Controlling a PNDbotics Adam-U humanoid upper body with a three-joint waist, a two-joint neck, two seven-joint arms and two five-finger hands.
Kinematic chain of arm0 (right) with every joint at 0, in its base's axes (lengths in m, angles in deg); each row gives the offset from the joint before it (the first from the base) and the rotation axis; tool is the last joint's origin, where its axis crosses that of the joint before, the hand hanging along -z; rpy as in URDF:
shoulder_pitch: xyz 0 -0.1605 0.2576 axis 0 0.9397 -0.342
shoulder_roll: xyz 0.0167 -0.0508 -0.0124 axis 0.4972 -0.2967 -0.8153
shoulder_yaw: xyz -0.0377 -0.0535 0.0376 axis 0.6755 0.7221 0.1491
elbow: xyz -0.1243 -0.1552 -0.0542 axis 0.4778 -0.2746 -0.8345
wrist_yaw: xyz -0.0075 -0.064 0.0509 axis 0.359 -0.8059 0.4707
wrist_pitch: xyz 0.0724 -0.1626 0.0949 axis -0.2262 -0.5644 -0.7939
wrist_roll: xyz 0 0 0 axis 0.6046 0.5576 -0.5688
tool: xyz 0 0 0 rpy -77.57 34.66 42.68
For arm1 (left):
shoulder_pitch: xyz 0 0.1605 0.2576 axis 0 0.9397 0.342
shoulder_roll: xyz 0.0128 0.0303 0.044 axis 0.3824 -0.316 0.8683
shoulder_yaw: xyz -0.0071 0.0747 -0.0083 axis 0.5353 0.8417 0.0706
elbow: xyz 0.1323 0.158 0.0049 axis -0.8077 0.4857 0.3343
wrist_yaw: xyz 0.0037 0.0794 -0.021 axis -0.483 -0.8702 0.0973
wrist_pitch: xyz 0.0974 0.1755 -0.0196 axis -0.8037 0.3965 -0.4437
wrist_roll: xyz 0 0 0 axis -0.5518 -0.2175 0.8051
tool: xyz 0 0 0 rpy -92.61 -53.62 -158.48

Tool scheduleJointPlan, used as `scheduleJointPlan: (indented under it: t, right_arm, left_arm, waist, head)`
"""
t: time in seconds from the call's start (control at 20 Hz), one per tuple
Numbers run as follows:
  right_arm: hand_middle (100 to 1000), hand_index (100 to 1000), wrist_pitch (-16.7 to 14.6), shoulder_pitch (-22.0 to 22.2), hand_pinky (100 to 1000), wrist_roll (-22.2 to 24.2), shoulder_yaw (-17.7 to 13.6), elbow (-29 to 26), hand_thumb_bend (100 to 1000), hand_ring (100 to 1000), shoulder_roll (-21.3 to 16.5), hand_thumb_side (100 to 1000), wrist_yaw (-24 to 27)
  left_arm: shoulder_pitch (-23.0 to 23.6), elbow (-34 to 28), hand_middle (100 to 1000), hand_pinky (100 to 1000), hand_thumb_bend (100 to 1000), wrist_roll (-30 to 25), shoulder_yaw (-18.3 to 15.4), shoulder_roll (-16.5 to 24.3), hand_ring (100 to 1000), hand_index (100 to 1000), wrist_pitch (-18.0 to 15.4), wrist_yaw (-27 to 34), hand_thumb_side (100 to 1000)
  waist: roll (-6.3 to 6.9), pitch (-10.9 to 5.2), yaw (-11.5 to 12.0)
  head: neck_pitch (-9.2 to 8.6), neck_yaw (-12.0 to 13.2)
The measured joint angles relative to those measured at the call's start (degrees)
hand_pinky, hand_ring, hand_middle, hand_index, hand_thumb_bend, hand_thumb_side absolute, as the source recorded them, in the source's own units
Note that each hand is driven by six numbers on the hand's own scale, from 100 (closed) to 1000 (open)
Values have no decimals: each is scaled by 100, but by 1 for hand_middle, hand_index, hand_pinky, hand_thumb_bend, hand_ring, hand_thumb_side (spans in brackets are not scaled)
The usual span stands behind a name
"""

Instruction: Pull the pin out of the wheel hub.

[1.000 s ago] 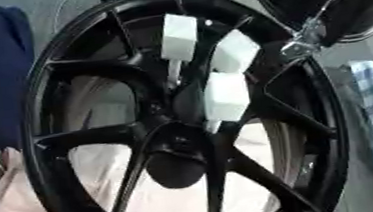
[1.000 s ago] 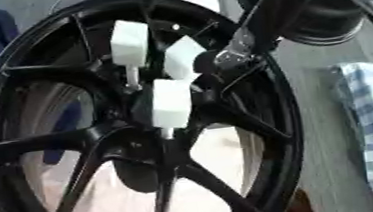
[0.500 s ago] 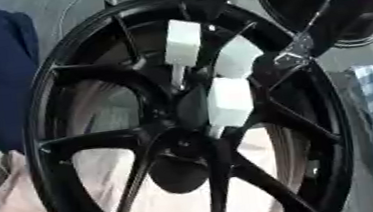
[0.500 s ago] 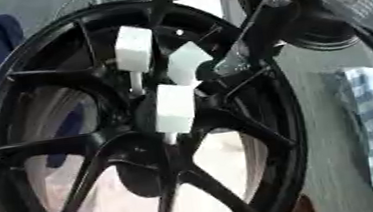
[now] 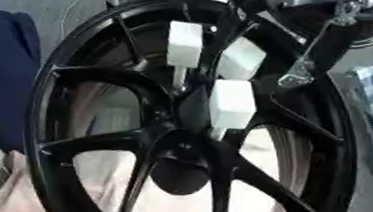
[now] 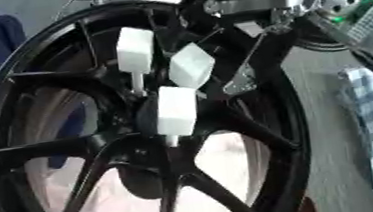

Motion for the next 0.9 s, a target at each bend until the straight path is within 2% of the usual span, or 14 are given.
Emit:
scheduleJointPlan:
  t: [0.15,0.6,0.9]
  right_arm:
    - [739,784,64,136,847,-131,-63,-150,452,816,-85,163,43]
    - [698,751,203,136,842,-283,-75,-257,434,799,-92,101,259]
    - [657,719,219,132,839,-352,-63,-266,402,778,-92,100,239]
  left_arm:
    - [-2,-1,493,577,198,-1,1,-1,528,666,1,1,873]
    - [-6,-1,493,578,198,-4,18,-1,527,666,4,16,874]
    - [-9,-1,493,578,199,-6,30,-1,527,666,6,16,873]
  waist:
    - [0,4,21]
    - [0,5,22]
    - [0,5,30]
  head:
    - [-3,-19]
    - [-3,-20]
    - [-3,-20]
